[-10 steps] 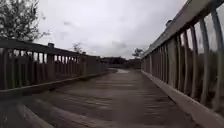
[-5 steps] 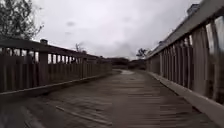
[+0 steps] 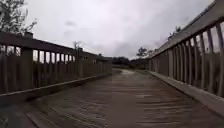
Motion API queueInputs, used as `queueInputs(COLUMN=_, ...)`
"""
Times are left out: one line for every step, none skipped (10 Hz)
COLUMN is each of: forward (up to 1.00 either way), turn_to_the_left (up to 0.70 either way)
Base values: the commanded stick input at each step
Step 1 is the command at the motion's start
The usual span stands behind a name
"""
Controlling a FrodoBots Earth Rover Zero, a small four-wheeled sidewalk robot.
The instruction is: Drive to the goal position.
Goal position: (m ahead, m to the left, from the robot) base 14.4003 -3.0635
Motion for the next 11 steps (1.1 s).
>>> queueInputs(forward=0.85, turn_to_the_left=0.00)
queueInputs(forward=0.85, turn_to_the_left=0.00)
queueInputs(forward=0.85, turn_to_the_left=0.00)
queueInputs(forward=0.85, turn_to_the_left=0.00)
queueInputs(forward=0.85, turn_to_the_left=0.00)
queueInputs(forward=0.85, turn_to_the_left=-0.07)
queueInputs(forward=0.85, turn_to_the_left=-0.31)
queueInputs(forward=0.85, turn_to_the_left=-0.34)
queueInputs(forward=0.85, turn_to_the_left=-0.21)
queueInputs(forward=0.85, turn_to_the_left=0.00)
queueInputs(forward=0.85, turn_to_the_left=0.00)
